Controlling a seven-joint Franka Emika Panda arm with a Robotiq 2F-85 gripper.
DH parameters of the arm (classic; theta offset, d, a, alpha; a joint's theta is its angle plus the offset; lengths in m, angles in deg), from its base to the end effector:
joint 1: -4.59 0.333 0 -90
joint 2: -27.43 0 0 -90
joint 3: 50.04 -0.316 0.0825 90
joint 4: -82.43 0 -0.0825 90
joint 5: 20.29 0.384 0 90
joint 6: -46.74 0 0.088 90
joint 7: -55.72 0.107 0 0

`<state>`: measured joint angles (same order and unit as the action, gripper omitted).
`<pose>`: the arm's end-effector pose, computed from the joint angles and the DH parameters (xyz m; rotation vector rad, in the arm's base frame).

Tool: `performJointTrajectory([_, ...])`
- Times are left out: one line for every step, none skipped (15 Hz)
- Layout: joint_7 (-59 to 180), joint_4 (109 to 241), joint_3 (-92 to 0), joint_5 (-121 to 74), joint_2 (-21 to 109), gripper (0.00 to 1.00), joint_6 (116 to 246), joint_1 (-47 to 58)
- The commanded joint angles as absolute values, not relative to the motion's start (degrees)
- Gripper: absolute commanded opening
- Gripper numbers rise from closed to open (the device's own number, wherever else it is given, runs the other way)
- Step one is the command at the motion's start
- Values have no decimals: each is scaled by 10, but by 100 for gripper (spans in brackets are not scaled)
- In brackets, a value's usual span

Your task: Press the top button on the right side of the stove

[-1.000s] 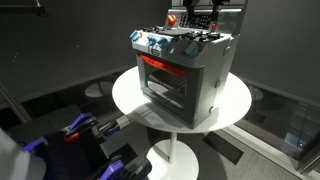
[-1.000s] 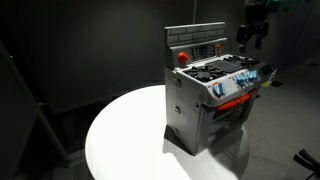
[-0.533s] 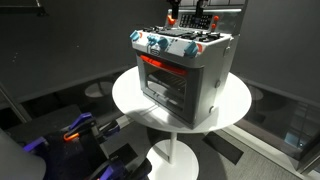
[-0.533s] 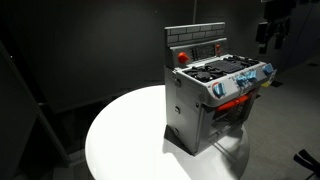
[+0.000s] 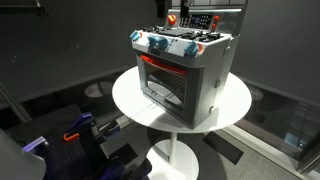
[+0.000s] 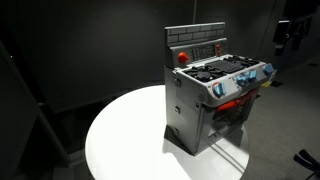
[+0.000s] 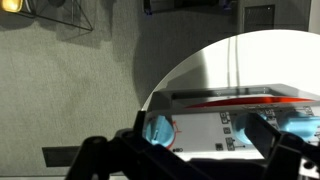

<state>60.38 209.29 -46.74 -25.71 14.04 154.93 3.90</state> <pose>0.4684 -0.0408 0.4676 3.0576 -0.1761 -0.1406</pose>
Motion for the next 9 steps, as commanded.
performJointTrajectory([606, 2147, -475, -257, 85, 100, 1581, 30])
performJointTrajectory([606, 2155, -475, -257, 77, 100, 1584, 30])
performJointTrajectory([605, 2162, -475, -257, 71, 100, 1588, 30])
performJointTrajectory([605, 2167, -475, -256, 66, 100, 1589, 30])
performJointTrajectory([605, 2169, -475, -256, 64, 100, 1590, 29])
performJointTrajectory([606, 2168, -475, -256, 64, 100, 1588, 29])
performJointTrajectory([601, 2154, -475, -254, 81, 100, 1578, 30])
performJointTrajectory([601, 2157, -475, -254, 78, 100, 1578, 30])
performJointTrajectory([601, 2158, -475, -254, 77, 100, 1579, 30])
